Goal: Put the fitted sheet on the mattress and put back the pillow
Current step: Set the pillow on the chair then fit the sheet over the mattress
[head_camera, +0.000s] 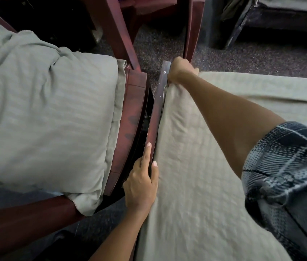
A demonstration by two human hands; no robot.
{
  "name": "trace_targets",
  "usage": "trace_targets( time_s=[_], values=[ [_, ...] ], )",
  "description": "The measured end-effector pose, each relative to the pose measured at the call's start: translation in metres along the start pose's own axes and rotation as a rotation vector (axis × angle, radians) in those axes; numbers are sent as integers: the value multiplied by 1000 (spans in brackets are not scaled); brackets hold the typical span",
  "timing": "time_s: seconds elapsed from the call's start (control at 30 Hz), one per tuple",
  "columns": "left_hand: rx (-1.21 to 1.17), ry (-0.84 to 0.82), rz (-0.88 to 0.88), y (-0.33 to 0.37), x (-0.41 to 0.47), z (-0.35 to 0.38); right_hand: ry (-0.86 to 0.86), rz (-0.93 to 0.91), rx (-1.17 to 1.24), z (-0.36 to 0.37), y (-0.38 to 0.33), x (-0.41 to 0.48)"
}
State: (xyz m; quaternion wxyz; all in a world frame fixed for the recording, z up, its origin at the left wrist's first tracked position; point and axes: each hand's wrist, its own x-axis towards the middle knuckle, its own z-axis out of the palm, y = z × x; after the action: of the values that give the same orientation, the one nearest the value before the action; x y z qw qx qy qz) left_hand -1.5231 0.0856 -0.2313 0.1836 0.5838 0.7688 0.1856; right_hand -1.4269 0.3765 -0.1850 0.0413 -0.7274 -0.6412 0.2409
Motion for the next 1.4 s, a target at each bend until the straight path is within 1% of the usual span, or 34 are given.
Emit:
trace_targets(
  time_s=[0.1,0.17,0.3,0.43,0.53,0.6,0.7,0.8,0.87,0.9,0.97,1.03,1.07,1.1,1.17,1.2,1.23,1.27,1.3,1.33,1.37,1.4],
  values=[
    [-8,-18,-11,2,-1,0,96,-49,-56,7,3,-1],
    [-5,-31,-10,-1,0,-1,139,-28,-52,14,5,6],
    [2,-58,-1,0,1,0,172,37,-70,22,5,14],
    [6,-59,13,-2,5,0,209,42,-120,28,1,13],
    [-7,-33,31,-4,5,2,216,-28,-123,23,3,9],
    [-6,1,49,-5,9,3,292,-113,-111,21,12,0],
    [37,59,58,-7,10,6,442,-163,-10,29,31,-55],
    [67,104,81,-8,9,6,540,-165,136,53,55,-152],
    [50,78,62,-7,2,6,543,-195,131,76,77,-233],
    [50,68,53,-10,10,6,513,-228,110,90,79,-257],
    [71,79,58,-9,5,8,387,-274,-8,110,98,-316],
    [92,61,38,-11,6,10,261,-364,-90,120,115,-334],
    [78,28,27,-12,4,9,217,-414,-154,118,127,-331],
    [45,-25,10,-15,14,11,133,-450,-202,116,135,-311],
    [-55,-176,14,-17,10,8,51,-437,-293,96,162,-290],
    [-123,-230,-3,-25,19,5,0,-397,-283,87,167,-263],
    [-121,-259,23,-25,10,2,-4,-332,-292,74,183,-253],
    [-64,-231,56,-24,-5,-3,-10,-268,-291,63,194,-244],
    [24,-140,96,-25,-19,-8,-18,-224,-265,56,196,-230],
    [84,-37,227,-17,-57,-15,-16,-172,-231,46,204,-240],
    [70,23,414,-11,-99,-19,-14,-162,-202,42,206,-255],
    [35,-11,636,-8,-135,-20,14,-209,-196,47,201,-268]
  ],
)
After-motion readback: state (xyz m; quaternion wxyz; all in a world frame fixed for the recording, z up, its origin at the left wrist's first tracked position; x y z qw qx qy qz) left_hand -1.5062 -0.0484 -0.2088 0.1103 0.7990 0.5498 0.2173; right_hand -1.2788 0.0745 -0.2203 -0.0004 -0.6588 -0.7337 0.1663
